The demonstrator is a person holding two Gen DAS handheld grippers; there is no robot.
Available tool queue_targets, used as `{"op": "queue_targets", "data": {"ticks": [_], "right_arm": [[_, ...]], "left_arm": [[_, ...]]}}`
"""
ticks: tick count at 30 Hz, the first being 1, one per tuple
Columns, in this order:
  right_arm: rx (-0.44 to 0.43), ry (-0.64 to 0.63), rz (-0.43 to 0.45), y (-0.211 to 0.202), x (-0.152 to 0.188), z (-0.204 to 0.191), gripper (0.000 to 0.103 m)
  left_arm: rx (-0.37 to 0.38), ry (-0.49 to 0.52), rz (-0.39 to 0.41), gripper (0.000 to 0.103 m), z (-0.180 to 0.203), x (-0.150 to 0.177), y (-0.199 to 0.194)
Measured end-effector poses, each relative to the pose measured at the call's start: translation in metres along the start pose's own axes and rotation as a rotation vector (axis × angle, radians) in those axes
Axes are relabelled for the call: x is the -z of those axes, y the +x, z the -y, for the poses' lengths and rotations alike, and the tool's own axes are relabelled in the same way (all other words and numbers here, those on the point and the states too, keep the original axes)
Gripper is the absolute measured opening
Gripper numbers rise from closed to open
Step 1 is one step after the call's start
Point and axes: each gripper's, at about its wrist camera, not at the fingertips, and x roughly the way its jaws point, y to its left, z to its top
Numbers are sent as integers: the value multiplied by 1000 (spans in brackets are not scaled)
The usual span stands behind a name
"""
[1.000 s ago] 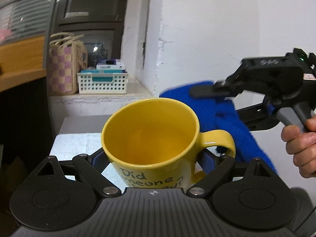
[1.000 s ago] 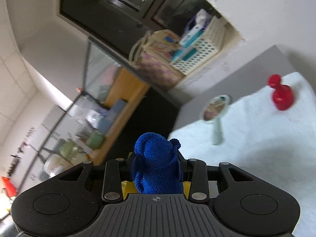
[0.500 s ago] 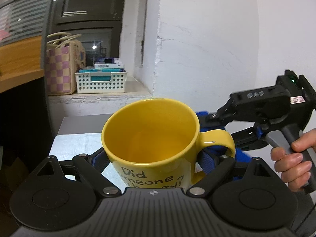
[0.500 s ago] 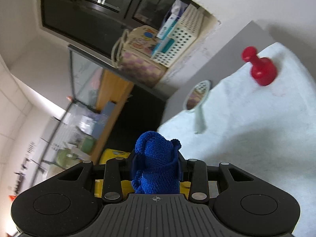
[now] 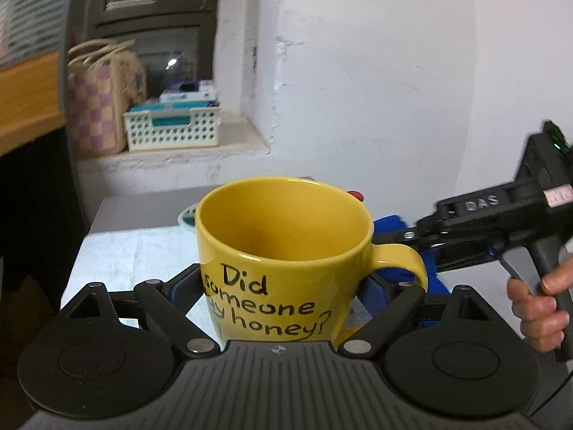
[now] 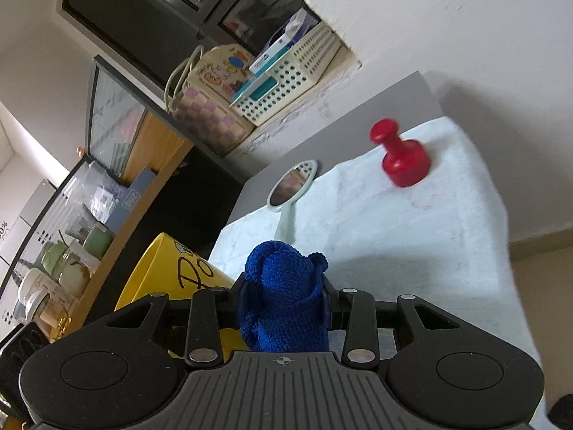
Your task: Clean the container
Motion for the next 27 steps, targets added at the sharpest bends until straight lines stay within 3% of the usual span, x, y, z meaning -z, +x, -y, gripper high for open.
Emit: {"op": "queue_targets", "data": {"ticks": [2,11,19,27], "right_arm": [[-1,-4,4,-28,13,0,40],[-2,0,11,-43,18,9,40],[-19,-1,16,-54,22,13,40],[-38,6,32,-60,21,17,40]], "left_arm": [[-30,-30,5,99,3,1,-4],[-228,-169,8,102,29,4,-25],[-315,-274,21,102,49,10,-48],[-334,-301,44,102,60,7,-60]]}}
